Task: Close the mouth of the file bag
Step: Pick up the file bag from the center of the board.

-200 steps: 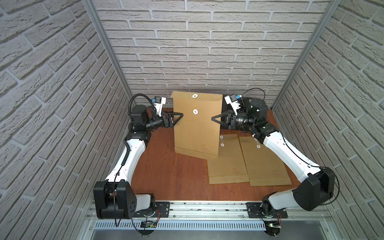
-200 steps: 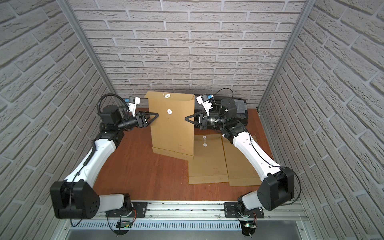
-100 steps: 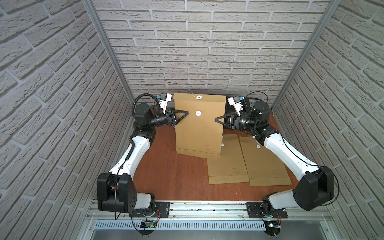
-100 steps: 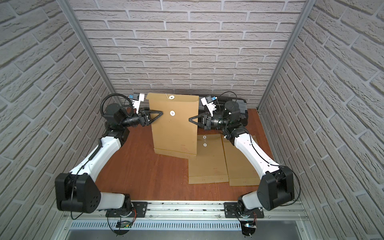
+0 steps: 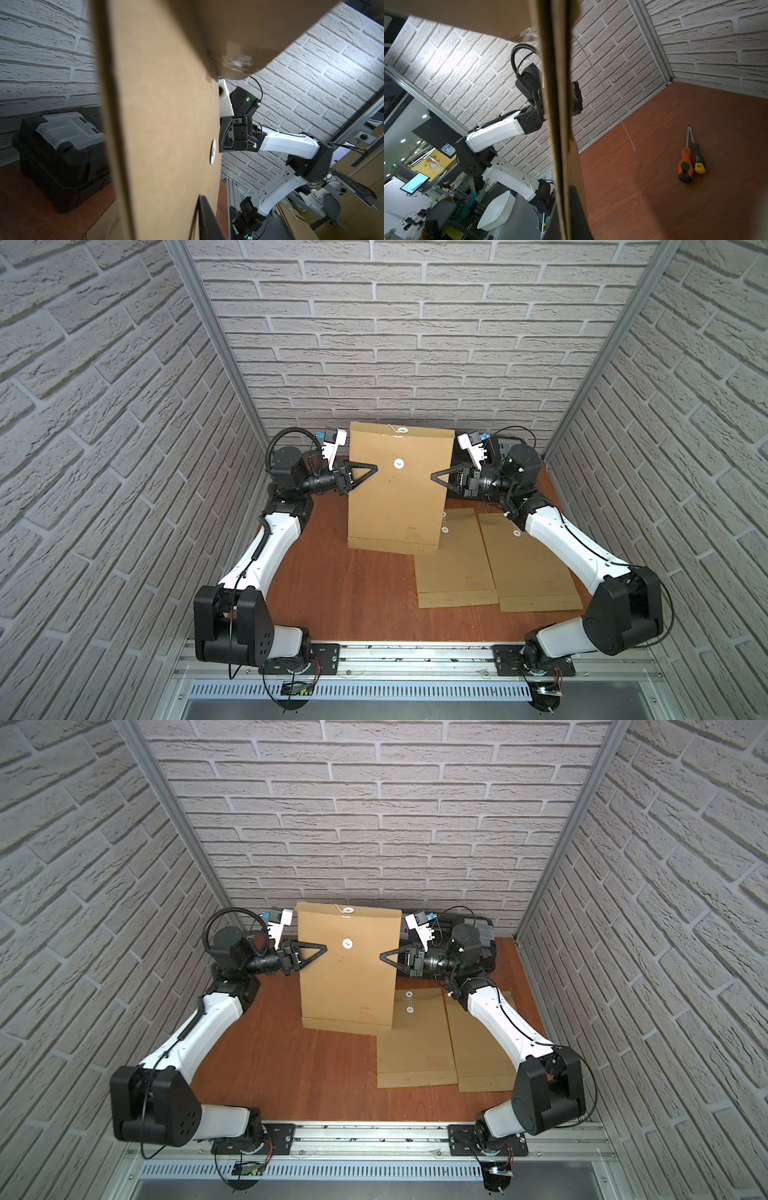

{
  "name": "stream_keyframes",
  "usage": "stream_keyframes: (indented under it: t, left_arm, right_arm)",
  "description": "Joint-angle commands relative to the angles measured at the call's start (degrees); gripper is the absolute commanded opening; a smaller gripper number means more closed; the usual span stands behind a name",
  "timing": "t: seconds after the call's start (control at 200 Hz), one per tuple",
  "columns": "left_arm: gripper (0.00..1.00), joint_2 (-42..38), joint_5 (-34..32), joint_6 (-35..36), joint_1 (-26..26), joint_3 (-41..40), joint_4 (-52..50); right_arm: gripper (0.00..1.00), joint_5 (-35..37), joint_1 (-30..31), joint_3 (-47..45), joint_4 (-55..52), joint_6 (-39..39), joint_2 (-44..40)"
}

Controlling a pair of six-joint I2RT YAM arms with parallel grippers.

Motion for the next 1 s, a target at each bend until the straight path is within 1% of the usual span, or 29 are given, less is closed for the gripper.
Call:
stream_keyframes:
  t: [0.0,0.135,0.255,0.375,0.48,0.575,0.63,0.695,0.735,0.8,0.84,0.88,0.945,0.995]
  left_arm:
    - [0.19,0.0,1.57,1.29,-0.73,-0.02,1.23]
    - [0.19,0.04,1.77,2.36,-0.9,0.13,-0.34]
    - [0.15,0.18,1.79,3.74,-1.15,0.41,-2.02]
    - [0.11,0.16,1.46,4.69,-1.12,0.49,-2.96]
    - [0.04,0.21,1.03,6.19,-1.12,0.67,-4.14]
    - [0.0,-0.09,0.34,7.97,-1.12,0.02,-3.74]
    - [0.0,-0.43,-0.18,9.19,-1.06,-0.53,-3.6]
    - [0.0,-0.73,-0.37,10.35,-0.78,-0.95,-3.46]
    - [0.0,-0.96,-0.33,10.99,-0.41,-1.23,-3.38]
    - [0.0,-1.88,-0.44,12.71,0.38,-1.9,-3.43]
    - [0.0,-2.54,-0.73,14.92,0.95,-2.26,-4.95]
    - [0.0,-3.2,-1.01,18.83,1.23,-2.19,-9.1]
    - [0.0,-4.63,-2.99,29.93,1.1,-1.13,-20.65]
    - [0.0,-5.42,-5.73,38.77,0.63,0.44,-30.36]
  right_arm:
    - [0.03,-0.16,0.16,-0.87,3.25,0.52,0.54]
    - [0.03,-0.25,0.05,-1.15,2.5,-0.21,0.8]
    - [0.03,-0.28,-0.11,-1.02,2.27,-0.37,0.98]
    - [0.03,-0.18,-0.28,-1.02,2.28,-0.37,1.07]
    - [0.03,0.04,-0.37,-1.17,2.6,0.36,1.29]
    - [0.09,0.18,-0.37,-1.76,4.02,1.71,1.31]
    - [0.17,0.58,-0.55,-1.92,3.77,1.86,1.25]
    - [0.23,1.42,-0.85,-2.16,2.81,1.76,1.08]
    - [0.3,2.2,-1.35,-2.09,0.77,1.28,0.83]
    - [0.38,4.22,-2.49,-2.5,-2.04,0.95,0.17]
    - [0.44,6.12,-3.4,-2.44,-5.12,0.51,-0.39]
    - [0.47,8.49,-4.21,-1.93,-9.37,-0.17,-1.16]
    - [0.5,13.78,-5.17,-0.78,-16.63,-1.29,-2.94]
    - [0.51,20.04,-5.44,1.71,-27.09,-4.28,-3.95]
